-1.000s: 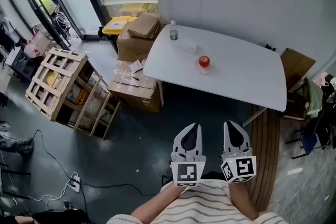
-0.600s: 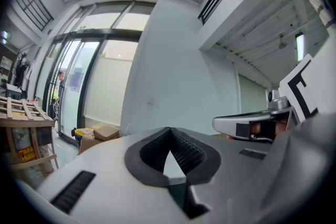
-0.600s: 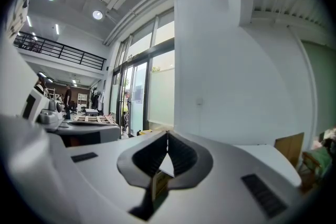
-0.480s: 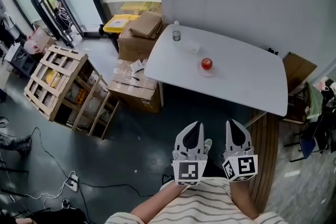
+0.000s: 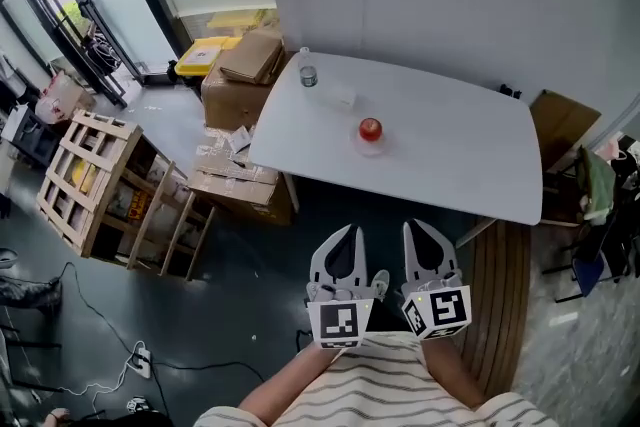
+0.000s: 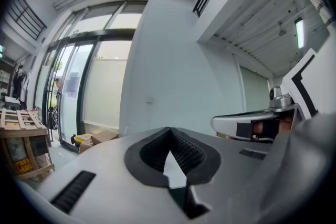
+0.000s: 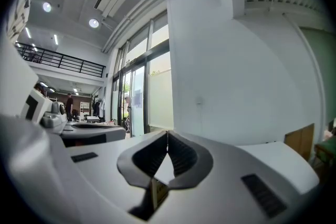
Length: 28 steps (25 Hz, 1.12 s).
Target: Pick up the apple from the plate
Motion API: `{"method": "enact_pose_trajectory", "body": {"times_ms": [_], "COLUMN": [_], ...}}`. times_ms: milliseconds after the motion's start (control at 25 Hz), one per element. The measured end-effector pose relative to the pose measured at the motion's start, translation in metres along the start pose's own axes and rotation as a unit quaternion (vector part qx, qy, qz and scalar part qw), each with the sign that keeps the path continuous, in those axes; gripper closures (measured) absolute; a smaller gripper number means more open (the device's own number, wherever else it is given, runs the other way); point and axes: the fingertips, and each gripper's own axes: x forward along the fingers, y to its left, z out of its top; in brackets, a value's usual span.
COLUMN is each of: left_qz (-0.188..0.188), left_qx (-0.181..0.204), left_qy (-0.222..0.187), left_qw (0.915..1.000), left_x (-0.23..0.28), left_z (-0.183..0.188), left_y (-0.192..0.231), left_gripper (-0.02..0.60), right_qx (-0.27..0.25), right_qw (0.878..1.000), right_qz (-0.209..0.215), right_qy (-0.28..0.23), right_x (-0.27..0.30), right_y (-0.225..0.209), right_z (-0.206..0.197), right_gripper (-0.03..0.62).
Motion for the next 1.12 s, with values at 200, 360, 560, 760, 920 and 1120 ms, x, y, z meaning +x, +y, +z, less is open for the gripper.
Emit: {"method": "enact_pose_trajectory", "body": {"times_ms": [200,360,560,760,920,1120], "left_qz": [0.012,0.022,0.035,0.047,0.055,0.07], "left_qx": [0.004,0.005,0.005,0.006,0.011,0.018], "left_qy": [0.0,0.004,0.007,0.009,0.009,0.013], "left_qw": [0.9999,0.9997,0.9994,0.9989,0.9984,0.9973], "left_x": [0.047,0.081,0.12,0.151,0.172,0.182], "left_z": [0.003,0.001,-0.004,0.0,-0.001,-0.006], "left_y": [-0.004,-0.006,-0.005,-0.009,-0.013,-0.012], "left_gripper": [0.577,0.577,0.577,0.577,0.577,0.577], "right_qx": [0.002,0.004,0.006,0.01,0.014,0.024], "right_qw": [1.0,1.0,0.999,0.998,0.997,0.996], "right_qz": [0.015,0.026,0.043,0.06,0.07,0.081], "right_qy": [-0.001,-0.001,-0.004,-0.003,-0.006,-0.008], "right_x": [0.032,0.058,0.09,0.11,0.124,0.135], "right_y": [-0.034,-0.06,-0.083,-0.104,-0.121,-0.132], "right_z": [0.003,0.004,0.004,0.006,0.005,-0.001], "right_gripper": [0.58,0.58,0.58,0.58,0.58,0.58]}}
